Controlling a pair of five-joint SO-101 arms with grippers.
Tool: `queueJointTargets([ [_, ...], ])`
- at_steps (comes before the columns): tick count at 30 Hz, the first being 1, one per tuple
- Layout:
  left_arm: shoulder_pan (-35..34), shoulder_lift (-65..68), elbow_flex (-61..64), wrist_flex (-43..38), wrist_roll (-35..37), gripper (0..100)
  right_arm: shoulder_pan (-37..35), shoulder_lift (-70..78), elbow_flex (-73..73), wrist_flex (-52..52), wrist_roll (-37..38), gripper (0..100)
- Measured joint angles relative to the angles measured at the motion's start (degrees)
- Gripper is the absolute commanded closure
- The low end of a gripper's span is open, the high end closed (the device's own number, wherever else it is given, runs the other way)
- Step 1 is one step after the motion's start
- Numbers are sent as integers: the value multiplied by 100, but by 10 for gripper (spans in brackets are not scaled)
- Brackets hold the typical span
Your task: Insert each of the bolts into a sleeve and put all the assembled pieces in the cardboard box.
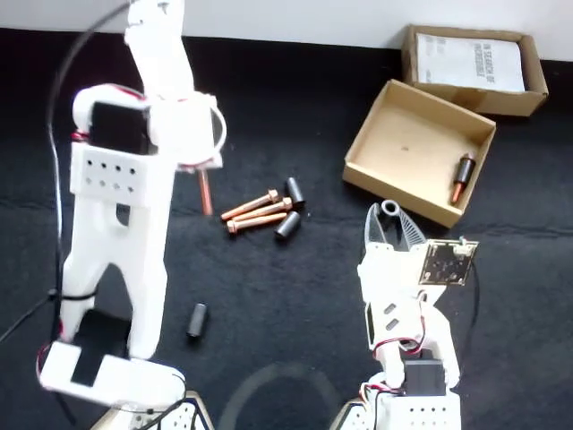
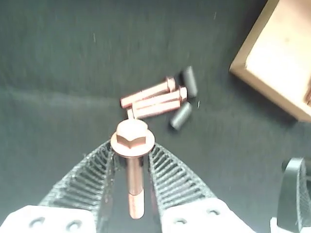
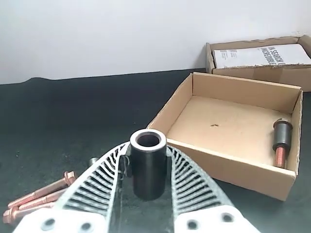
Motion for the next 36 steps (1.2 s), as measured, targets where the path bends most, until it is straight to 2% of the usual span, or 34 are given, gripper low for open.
queueJointTargets([
  [4,132,-554,1231,-431,88,991,0,0,18,0,-18,991],
  [9,431,-1785,3007,-1714,88,992,-158,0,18,18,-18,991],
  [13,756,-3156,4730,-3455,-185,992,-545,0,18,237,-18,991],
  [18,1125,-4527,6910,-6171,-457,992,-897,0,18,519,-18,991],
  [21,1275,-4923,7780,-7657,-492,992,-949,0,18,651,-18,991],
  [23,1407,-5002,7956,-8299,-492,992,-949,0,18,651,-18,991],
  [26,1512,-5116,7974,-8686,-492,992,-949,0,18,651,-18,991],
  [30,1609,-5204,7851,-8721,-492,991,-949,0,18,651,-18,991],
  [36,2374,-5187,7710,-8738,-492,991,-949,0,18,651,-18,991],
])
